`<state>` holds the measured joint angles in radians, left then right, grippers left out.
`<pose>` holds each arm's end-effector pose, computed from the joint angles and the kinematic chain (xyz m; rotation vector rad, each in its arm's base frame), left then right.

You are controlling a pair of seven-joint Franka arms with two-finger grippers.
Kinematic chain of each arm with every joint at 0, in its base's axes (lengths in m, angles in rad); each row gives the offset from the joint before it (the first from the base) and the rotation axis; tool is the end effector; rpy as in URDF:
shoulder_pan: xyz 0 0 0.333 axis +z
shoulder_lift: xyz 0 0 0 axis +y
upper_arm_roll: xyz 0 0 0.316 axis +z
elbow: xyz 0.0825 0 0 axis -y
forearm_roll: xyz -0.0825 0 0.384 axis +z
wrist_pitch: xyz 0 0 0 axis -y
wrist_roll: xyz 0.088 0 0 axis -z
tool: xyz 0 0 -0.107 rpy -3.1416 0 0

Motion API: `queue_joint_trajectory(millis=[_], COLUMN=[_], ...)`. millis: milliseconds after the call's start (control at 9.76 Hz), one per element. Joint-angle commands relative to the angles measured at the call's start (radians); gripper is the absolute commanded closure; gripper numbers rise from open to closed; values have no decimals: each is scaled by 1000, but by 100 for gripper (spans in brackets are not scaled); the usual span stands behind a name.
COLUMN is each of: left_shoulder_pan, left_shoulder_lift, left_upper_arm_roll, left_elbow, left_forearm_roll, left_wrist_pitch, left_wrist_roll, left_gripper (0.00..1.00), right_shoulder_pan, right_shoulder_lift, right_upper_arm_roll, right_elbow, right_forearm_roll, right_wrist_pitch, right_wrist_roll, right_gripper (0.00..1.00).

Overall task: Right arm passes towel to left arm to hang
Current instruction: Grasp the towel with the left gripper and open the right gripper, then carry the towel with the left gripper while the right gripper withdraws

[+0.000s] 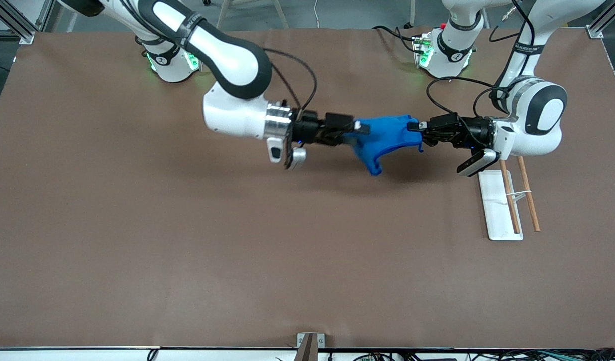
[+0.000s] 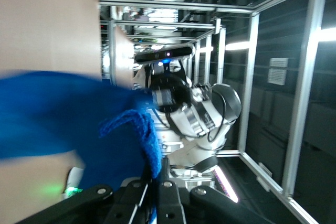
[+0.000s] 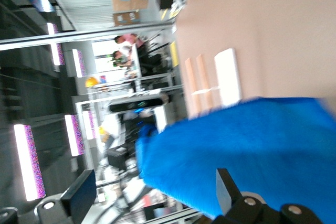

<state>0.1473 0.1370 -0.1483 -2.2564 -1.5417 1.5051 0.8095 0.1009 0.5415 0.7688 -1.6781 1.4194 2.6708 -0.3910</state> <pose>0.4992 -0.1120 0.3510 1.5221 -0.0422 -0.0608 0.5276 0.4570 0.3944 -1.8747 0.1502 -0.0272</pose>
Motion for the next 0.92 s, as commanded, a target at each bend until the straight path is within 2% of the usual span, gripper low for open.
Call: queue_joint_trajectory(millis=[0,205,307,410,512,717,819], left_shoulder_pan=[-2,0,-2,-5,-6,-11,-15], left_shoulder_lift=[18,27,30,33,53,58,62], left_upper_arm_roll=[0,1,1,0,0,-2,-2], left_elbow=[68,151,199,249,309,409,443], left_forearm_roll=[156,279,361,430,505,709,791], left_wrist_pitch=[72,118,135,141,141,141,141], left_wrist_roll=[-50,-117,-171,-237,-307,-433,-464], left_gripper=[100,100,100,100,100,100,100], right_shoulder_pan=[-23,-17,-21,-21,-21,-23,-24], right_shoulder_lift=[-51,-104,-141,-171,-204,-229,-238], right_upper_arm_roll=[-101,-239,-329,-401,-478,-633,-699], right_elbow=[-118,-175,-205,-242,-270,-320,-318], right_forearm_roll=[-243,-461,-622,-693,-720,-930,-1029], right_wrist_pitch=[-17,-15,-17,-15,-15,-23,-110], right_wrist_roll=[7,7,7,11,11,6,9], right_gripper=[0,0,0,0,0,0,0])
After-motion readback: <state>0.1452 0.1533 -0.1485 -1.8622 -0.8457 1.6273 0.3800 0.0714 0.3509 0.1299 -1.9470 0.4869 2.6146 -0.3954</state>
